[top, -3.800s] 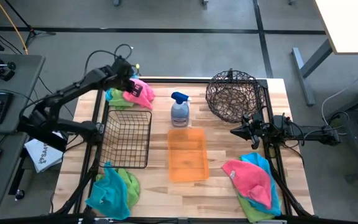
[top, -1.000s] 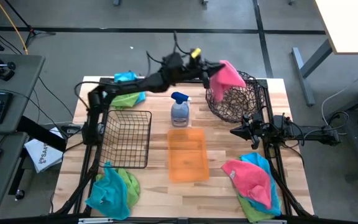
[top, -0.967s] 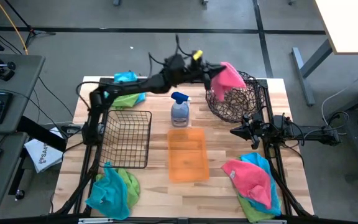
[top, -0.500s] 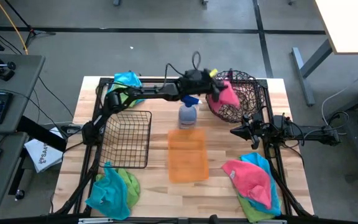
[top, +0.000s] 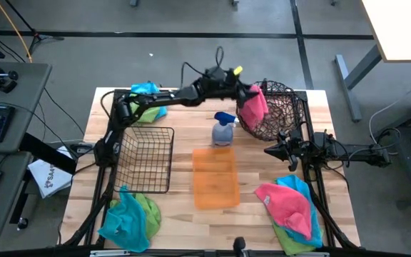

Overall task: Sort microfiber towel by color & place in baskets
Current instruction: Put the top pink microfiber cloth into the mesh basket

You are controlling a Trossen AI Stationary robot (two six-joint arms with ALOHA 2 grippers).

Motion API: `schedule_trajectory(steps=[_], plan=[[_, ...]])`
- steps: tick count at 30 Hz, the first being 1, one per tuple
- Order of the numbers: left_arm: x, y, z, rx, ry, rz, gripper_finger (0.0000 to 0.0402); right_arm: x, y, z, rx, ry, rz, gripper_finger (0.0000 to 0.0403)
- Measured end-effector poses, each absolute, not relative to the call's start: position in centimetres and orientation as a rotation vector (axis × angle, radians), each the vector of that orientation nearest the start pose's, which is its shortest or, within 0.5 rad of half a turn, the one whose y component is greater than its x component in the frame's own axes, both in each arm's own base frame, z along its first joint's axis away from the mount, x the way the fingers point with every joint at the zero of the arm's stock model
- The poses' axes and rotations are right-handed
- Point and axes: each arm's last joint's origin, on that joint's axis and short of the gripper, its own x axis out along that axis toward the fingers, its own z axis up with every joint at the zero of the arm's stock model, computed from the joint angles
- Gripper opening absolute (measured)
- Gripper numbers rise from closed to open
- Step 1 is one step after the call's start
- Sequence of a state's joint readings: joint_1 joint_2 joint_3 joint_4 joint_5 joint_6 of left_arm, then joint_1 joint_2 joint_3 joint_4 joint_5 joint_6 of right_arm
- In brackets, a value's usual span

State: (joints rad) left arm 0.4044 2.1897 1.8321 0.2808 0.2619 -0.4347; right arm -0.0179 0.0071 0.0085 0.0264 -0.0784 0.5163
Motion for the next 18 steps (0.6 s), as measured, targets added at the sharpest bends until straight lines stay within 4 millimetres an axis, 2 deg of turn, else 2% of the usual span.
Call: schedule_trajectory(steps=[2, 4, 6, 9, 12, 16, 18], plan=[[47.5, 20.4, 28.6, -0.436, 0.046, 0.167, 0.023, 9.8, 0.1, 16.8, 0.515, -0.011, 0.066, 0.0], [47.3, 20.8, 28.1, -0.466, 0.087, 0.143, 0.0236, 9.8, 0.1, 16.8, 0.515, -0.011, 0.066, 0.0], [47.5, 20.5, 27.3, -0.531, 0.133, 0.085, 0.0238, 9.8, 0.1, 16.8, 0.515, -0.011, 0.066, 0.0], [48.1, 19.1, 27.2, -0.54, 0.148, 0.012, 0.0239, 9.8, 0.1, 16.8, 0.515, -0.011, 0.066, 0.0], [48.8, 17.4, 27.1, -0.427, 0.164, -0.005, 0.0239, 9.8, 0.1, 16.8, 0.515, -0.012, 0.066, 0.0], [49.5, 15.1, 26.5, -0.16, 0.225, 0.132, 0.0239, 9.8, 0.1, 16.8, 0.515, -0.012, 0.067, 0.0], [49.7, 14.2, 26.3, -0.033, 0.319, 0.174, 0.0239, 9.8, 0.1, 16.8, 0.515, -0.012, 0.066, 0.0]])
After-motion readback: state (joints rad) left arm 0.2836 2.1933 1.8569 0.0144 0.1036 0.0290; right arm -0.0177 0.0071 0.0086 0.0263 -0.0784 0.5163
